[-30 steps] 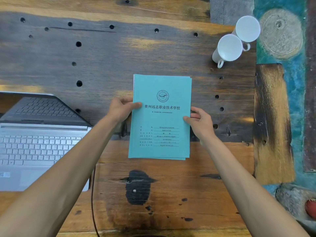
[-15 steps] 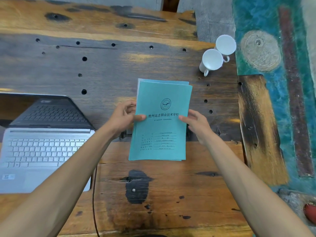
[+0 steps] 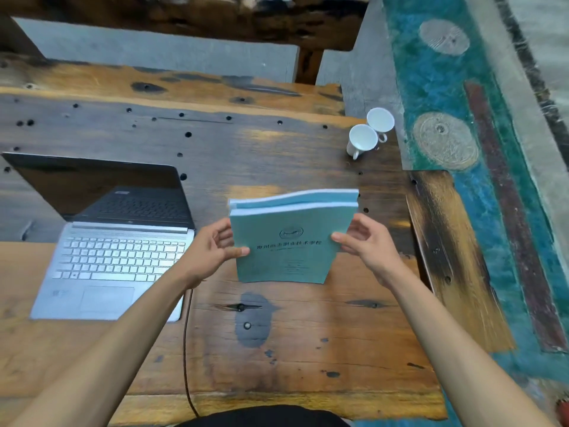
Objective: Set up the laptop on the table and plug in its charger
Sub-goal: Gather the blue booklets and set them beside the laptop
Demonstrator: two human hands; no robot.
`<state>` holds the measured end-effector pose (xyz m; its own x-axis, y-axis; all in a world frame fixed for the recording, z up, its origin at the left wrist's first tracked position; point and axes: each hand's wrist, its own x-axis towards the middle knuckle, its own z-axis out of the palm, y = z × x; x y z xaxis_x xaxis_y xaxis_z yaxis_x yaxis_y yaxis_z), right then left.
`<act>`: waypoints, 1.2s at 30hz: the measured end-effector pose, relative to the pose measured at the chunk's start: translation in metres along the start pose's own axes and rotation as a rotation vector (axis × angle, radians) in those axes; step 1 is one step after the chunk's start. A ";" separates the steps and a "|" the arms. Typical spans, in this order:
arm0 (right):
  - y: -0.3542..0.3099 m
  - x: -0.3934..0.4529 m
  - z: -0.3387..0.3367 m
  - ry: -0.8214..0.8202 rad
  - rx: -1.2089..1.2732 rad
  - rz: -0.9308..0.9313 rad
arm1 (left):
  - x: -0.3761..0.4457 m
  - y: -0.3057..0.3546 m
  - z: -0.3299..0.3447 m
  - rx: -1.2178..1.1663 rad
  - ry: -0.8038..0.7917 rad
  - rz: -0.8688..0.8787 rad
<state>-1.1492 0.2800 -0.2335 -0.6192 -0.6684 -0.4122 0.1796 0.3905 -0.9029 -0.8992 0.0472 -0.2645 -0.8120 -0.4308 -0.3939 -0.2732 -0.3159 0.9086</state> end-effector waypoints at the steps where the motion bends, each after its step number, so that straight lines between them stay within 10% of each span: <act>1: 0.001 -0.013 0.003 -0.002 0.006 -0.015 | -0.010 -0.002 0.000 0.002 0.005 0.016; 36: 0.053 -0.092 0.042 0.002 -0.090 -0.138 | -0.094 -0.030 -0.006 0.318 0.103 0.130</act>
<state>-1.0506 0.3352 -0.2485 -0.6349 -0.7182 -0.2846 0.0237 0.3501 -0.9364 -0.8120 0.0920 -0.2557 -0.7984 -0.5384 -0.2695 -0.3314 0.0193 0.9433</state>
